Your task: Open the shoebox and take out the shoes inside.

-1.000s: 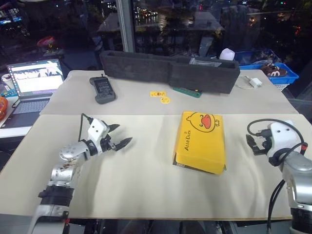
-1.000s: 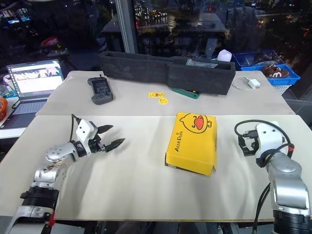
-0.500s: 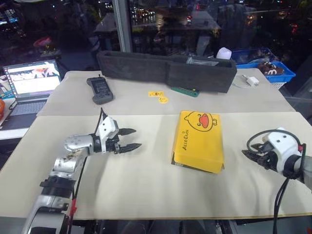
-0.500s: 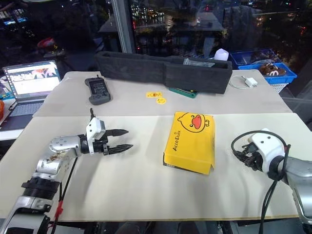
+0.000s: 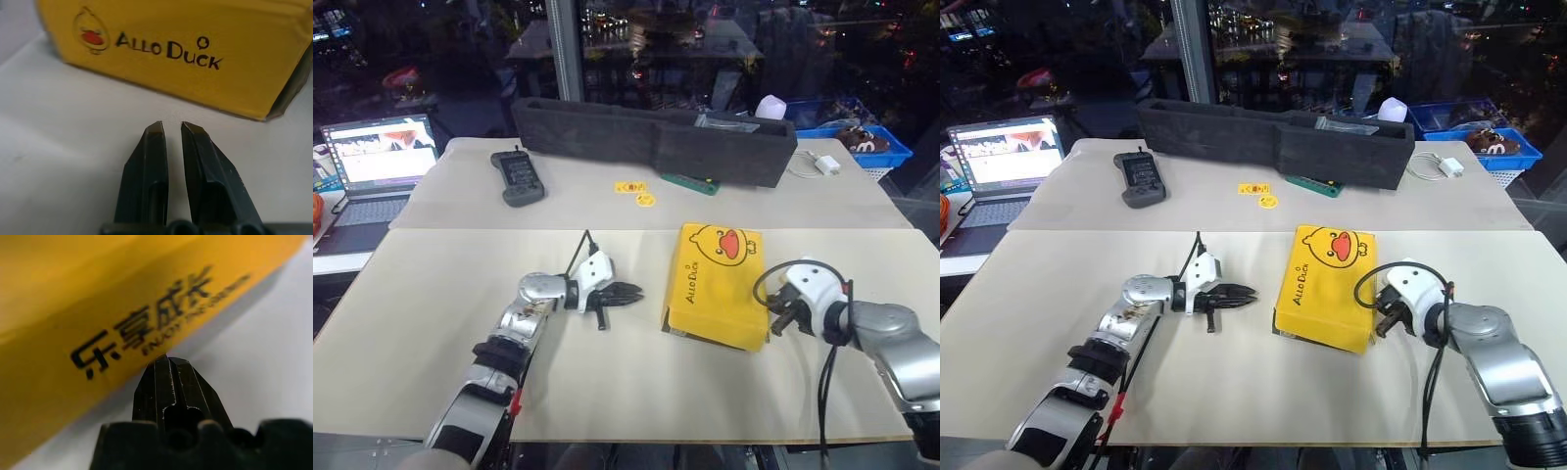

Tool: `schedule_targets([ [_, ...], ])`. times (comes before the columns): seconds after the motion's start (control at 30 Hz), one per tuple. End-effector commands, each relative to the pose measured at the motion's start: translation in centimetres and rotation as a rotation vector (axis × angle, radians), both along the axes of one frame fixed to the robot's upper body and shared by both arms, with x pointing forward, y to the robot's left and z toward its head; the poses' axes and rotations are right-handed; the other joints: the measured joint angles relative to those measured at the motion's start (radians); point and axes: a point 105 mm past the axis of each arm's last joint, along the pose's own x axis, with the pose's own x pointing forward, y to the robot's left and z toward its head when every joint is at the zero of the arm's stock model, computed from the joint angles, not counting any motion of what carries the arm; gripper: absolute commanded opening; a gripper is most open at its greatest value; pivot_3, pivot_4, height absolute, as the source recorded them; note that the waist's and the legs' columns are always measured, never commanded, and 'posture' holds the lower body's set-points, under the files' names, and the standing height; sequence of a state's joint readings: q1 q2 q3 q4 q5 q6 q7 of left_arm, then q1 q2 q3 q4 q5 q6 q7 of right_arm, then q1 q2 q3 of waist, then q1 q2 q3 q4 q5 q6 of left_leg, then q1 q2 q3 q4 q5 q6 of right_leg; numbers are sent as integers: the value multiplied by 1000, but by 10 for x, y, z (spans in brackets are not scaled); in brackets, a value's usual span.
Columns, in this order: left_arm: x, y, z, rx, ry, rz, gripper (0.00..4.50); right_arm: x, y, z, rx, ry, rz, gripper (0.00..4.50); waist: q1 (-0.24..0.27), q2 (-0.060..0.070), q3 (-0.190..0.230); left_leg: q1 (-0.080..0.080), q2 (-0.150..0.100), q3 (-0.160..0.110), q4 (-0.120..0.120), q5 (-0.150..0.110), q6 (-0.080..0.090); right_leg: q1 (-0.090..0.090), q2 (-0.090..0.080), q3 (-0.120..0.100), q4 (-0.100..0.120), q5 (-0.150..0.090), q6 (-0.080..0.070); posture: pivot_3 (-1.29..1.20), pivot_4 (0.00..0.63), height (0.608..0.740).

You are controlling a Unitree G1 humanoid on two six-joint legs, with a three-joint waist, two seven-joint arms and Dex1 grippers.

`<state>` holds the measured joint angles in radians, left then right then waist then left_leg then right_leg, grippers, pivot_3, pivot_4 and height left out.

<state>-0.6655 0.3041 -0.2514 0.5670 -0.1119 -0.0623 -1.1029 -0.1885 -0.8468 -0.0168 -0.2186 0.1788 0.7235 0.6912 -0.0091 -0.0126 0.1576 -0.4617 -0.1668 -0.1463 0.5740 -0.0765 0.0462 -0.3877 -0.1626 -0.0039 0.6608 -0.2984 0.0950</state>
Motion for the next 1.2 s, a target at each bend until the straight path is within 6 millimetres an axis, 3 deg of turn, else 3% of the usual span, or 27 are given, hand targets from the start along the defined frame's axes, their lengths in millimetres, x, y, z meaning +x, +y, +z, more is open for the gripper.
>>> schedule_targets([
  [0.03,5,-24,10,-7,-62,-46,600,11,10,8,-13,-51,37,0,0,-1,0,0,0,0,0,0,0,0,0,0,0,0,0,0,150,735],
  [0.13,5,-35,12,-14,-68,-77,600,23,27,12,5,-77,87,0,-9,-2,1,0,0,0,1,0,0,1,1,0,0,0,1,0,150,735],
  [0.3,3,-28,12,-7,-75,-82,600,36,64,15,46,-93,199,0,-27,-2,1,0,2,0,2,0,1,1,4,1,4,1,0,0,150,735],
  [0.5,-13,2,10,14,-64,-68,600,37,105,22,67,-108,329,0,-37,-2,1,0,3,-2,3,0,0,0,8,2,4,2,-1,0,150,735],
  [0.67,-35,33,1,33,-11,-6,600,31,120,21,80,-99,384,0,-36,-1,1,1,3,-4,3,0,0,-2,11,4,3,6,-8,0,150,735],
  [0.87,-42,42,-6,41,18,69,600,29,102,14,110,-71,298,0,-15,-1,1,2,4,-4,2,0,0,-2,12,5,4,6,-6,0,150,735],
  [1.0,-37,50,-10,44,22,126,600,26,75,8,101,-54,198,0,-2,-1,1,2,5,-4,1,0,0,-3,13,6,4,6,-5,0,150,735],
  [1.2,-30,83,5,20,5,260,600,14,27,12,62,-58,68,0,2,-1,1,2,5,-3,1,0,0,-3,13,8,3,6,-5,0,150,735],
])
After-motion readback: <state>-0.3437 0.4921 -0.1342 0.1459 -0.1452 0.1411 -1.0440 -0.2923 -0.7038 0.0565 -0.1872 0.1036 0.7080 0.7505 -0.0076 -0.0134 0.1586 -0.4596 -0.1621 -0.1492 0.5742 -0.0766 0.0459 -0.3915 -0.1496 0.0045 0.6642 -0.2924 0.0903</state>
